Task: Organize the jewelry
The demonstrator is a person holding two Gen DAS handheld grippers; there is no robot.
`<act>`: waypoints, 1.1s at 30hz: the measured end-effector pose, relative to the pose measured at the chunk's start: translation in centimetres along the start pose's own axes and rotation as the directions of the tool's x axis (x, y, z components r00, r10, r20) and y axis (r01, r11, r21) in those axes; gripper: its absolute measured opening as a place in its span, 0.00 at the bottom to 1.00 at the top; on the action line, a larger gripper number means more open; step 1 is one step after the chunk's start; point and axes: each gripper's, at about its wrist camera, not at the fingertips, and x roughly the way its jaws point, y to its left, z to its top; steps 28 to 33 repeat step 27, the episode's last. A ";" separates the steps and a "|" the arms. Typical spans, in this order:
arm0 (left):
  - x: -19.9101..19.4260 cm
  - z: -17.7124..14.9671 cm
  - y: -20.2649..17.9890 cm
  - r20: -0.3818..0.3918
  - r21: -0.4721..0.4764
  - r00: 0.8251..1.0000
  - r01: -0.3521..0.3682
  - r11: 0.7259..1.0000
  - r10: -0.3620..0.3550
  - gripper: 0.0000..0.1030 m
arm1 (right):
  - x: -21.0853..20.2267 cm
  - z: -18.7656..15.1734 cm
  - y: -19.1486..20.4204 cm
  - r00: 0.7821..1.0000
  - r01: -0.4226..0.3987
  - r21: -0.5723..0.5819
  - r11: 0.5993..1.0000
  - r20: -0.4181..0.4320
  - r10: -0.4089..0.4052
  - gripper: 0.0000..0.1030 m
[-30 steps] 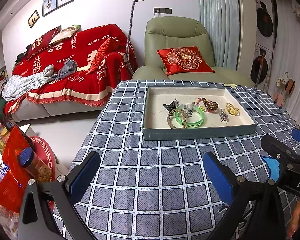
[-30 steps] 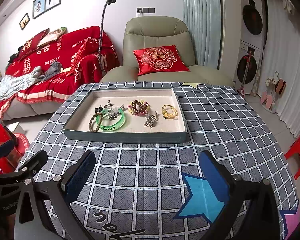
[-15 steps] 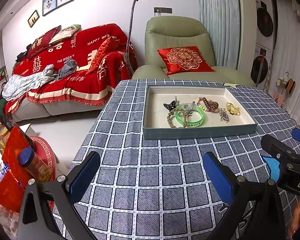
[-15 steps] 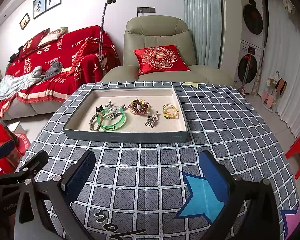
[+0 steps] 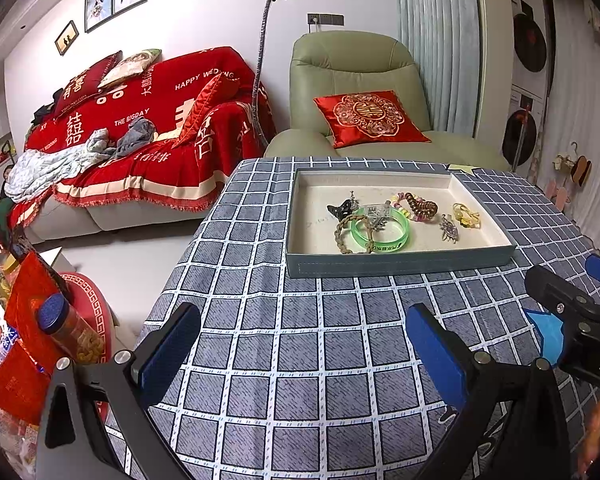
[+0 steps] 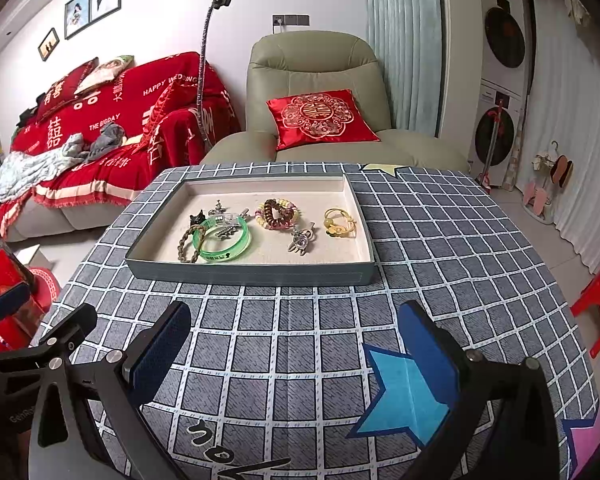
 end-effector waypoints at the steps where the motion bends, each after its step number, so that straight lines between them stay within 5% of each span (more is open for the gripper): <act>1: 0.0 -0.1 0.1 -0.001 0.000 1.000 0.000 1.000 0.000 1.00 | 0.0 0.0 0.0 1.000 0.000 0.001 1.000 0.000 0.000 1.00; 9: 0.0 -0.2 -0.2 0.006 0.020 0.999 -0.042 0.999 0.042 1.00 | 0.1 0.1 -0.1 1.000 -0.002 -0.001 1.000 -0.002 0.002 1.00; 33: -0.2 0.0 -0.2 -0.007 0.010 1.000 0.007 1.000 -0.007 1.00 | 0.1 0.0 -0.3 1.000 -0.001 0.004 1.000 -0.002 0.001 1.00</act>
